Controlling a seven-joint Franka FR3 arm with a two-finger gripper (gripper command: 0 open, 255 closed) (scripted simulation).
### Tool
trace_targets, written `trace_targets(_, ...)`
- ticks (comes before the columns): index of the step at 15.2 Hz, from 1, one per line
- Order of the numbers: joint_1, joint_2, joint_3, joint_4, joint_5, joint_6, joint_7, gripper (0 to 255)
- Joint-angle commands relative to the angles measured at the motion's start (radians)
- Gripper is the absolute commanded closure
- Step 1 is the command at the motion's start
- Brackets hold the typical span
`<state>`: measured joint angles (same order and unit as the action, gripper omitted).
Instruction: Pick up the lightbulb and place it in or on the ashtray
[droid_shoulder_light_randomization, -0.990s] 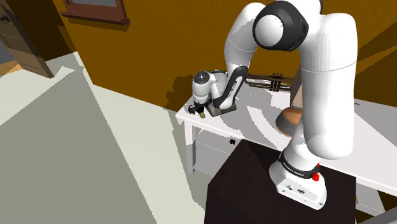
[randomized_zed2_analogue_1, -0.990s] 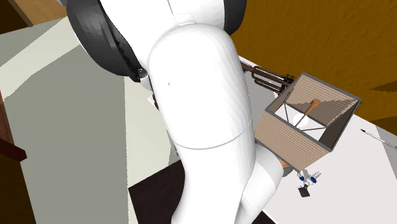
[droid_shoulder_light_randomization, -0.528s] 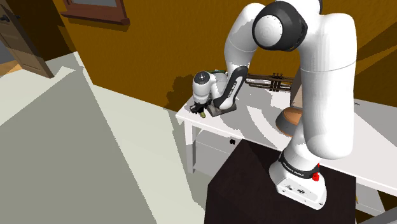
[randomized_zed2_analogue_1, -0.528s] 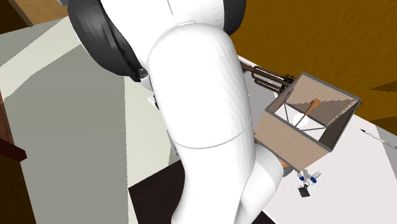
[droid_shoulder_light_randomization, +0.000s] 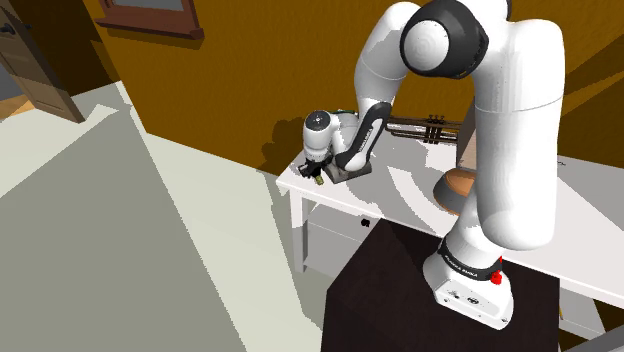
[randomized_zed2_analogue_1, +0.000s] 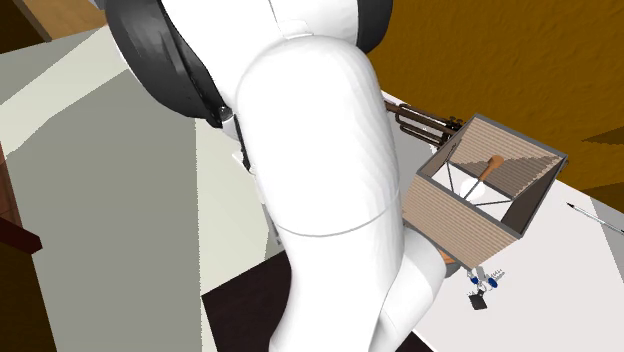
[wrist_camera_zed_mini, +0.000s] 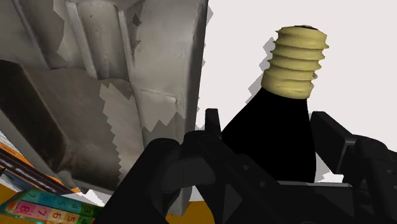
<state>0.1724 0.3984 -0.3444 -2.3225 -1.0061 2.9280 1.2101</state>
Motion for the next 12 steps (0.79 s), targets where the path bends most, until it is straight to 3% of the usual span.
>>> trace_targets(1, -0.010, -0.027, 0.014, -0.009, 0.024, -0.019, -0.030, 255)
trace_targets(12, -0.049, -0.186, 0.076, -0.051, 0.164, -0.130, -0.201, 255)
